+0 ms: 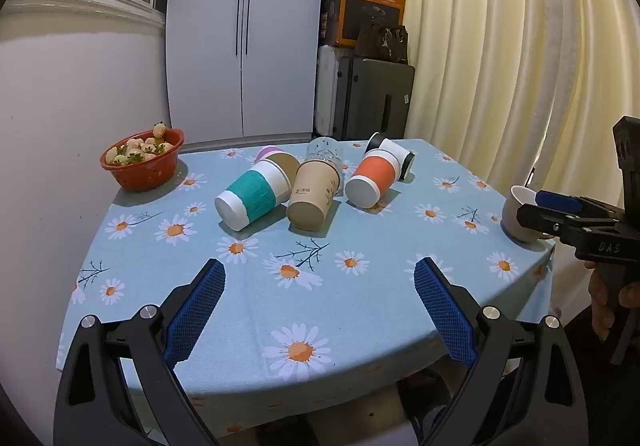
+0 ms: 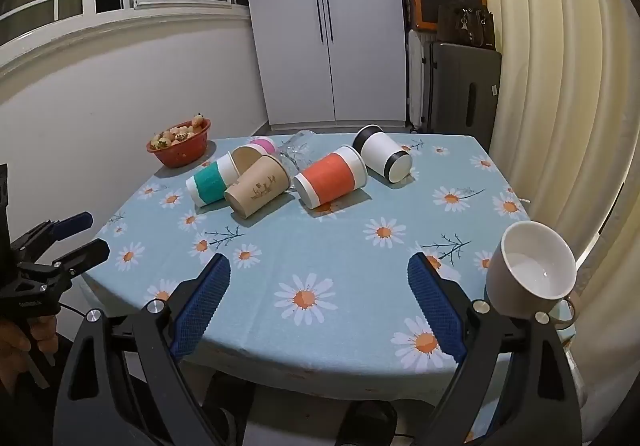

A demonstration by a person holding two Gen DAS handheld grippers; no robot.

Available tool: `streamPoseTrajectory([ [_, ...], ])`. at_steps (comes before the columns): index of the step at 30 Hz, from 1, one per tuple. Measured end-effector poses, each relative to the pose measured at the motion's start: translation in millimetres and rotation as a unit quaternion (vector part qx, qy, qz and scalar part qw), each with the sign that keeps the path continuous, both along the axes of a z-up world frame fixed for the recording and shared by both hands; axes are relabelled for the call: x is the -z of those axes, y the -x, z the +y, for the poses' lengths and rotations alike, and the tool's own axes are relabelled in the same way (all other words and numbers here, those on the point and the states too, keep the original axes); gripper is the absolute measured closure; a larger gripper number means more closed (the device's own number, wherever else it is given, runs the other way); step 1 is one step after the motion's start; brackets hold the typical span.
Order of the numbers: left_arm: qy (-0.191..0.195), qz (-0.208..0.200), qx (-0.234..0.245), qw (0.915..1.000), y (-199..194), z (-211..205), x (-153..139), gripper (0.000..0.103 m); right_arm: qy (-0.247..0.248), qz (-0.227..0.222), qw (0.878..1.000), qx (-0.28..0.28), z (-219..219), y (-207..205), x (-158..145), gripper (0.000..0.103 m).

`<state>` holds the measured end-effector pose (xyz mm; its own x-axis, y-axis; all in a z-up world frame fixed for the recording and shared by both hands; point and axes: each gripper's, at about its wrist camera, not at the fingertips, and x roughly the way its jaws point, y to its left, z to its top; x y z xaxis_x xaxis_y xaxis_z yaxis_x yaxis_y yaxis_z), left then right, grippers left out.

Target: Flip cup upright

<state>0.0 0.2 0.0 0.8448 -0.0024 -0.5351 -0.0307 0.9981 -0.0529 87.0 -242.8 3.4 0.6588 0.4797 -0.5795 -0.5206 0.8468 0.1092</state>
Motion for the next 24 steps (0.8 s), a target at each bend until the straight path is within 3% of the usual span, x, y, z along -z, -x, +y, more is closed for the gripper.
streamPoseTrajectory([
  [24,0.006,-0.002,-0.001,1.0,-1.1,3.5,-0.6,0.01,0.021,-0.009,1.0,-0.005,8.5,-2.0,6.4,0.014],
])
